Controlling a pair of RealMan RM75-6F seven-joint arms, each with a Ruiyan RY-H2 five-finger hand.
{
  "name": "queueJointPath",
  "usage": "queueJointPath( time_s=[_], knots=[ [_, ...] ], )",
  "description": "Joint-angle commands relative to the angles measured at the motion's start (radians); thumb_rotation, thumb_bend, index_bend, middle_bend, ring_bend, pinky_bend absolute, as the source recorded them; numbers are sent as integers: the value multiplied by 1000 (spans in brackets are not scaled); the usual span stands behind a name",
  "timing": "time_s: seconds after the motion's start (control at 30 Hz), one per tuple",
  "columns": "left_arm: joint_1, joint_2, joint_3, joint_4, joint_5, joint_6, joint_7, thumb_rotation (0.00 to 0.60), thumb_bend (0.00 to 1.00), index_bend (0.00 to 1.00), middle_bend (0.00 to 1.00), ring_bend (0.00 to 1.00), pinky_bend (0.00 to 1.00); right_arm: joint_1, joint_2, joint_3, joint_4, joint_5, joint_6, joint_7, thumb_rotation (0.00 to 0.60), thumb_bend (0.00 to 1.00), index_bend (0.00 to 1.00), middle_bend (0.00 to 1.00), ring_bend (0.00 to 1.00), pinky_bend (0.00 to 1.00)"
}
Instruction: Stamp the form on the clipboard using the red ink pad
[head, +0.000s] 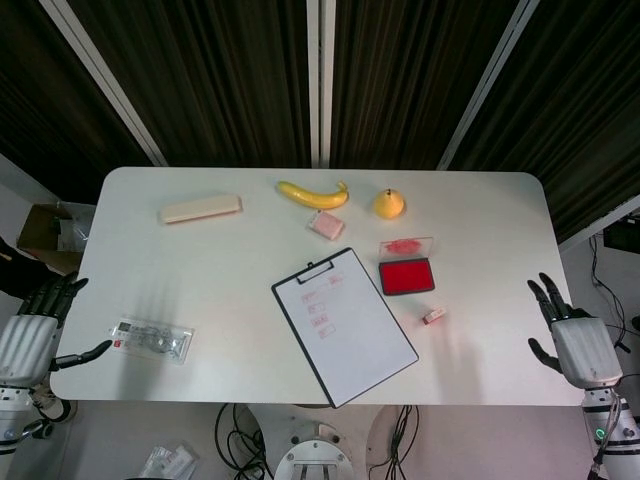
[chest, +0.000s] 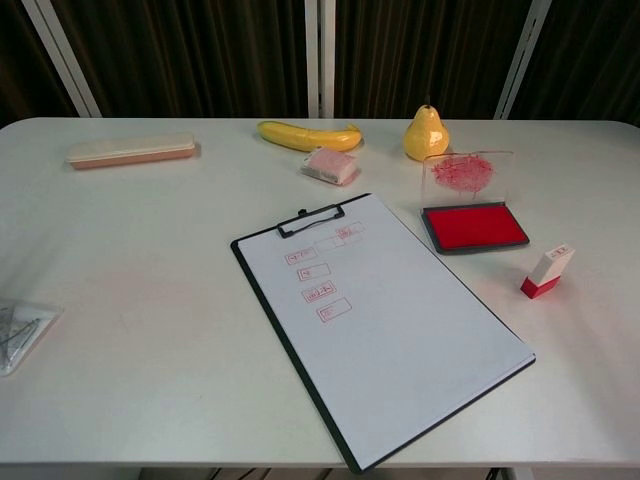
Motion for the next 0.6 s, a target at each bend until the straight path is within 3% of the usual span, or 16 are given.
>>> queueJointPath(
  time_s=[0.03, 0.2, 0.37, 0.6],
  knots=[
    [-4, -3, 2, -2, 2, -7, 0, 115, 56, 108, 82, 87, 174, 84, 6, -1, 3, -41, -107, -70, 600, 161, 0, 49, 644, 868],
    [-16, -6, 4, -8, 7, -24, 15, 149, 56, 108, 82, 87, 175, 188, -55, 2, 99, -35, -260, -70, 600, 158, 0, 82, 646, 868],
    [-26, -8, 4, -15, 5, -39, 25, 154, 59, 108, 82, 87, 175, 253, -136, -1, 182, -36, -334, -39, 600, 159, 10, 122, 649, 868],
    [-32, -11, 5, -15, -3, -53, 32, 166, 59, 108, 82, 87, 175, 307, -217, -4, 245, -29, -377, -6, 600, 164, 116, 175, 649, 868]
  ],
)
